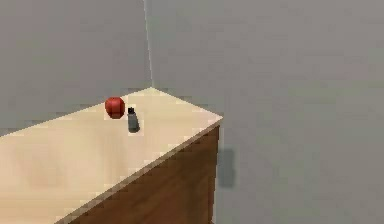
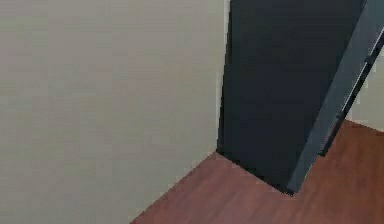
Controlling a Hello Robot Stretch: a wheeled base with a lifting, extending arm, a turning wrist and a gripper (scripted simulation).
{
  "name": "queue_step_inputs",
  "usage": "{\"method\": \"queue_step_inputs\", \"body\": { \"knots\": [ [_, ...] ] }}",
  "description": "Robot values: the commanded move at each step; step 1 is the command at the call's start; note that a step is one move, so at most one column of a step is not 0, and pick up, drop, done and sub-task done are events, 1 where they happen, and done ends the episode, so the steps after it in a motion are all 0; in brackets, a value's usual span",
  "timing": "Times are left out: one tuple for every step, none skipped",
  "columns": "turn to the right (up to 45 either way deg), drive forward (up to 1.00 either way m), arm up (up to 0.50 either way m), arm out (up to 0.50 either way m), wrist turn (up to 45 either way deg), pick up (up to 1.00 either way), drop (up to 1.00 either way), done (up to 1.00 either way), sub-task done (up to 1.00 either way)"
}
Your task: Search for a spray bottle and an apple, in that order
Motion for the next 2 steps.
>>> {"method": "queue_step_inputs", "body": {
  "knots": [
    [-21.0,0.00,0.00,0.00,0.0,0.00,0.00,0.00,0.00],
    [0.0,0.00,0.00,0.00,0.0,0.00,0.00,1.00,0.00]
  ]
}}
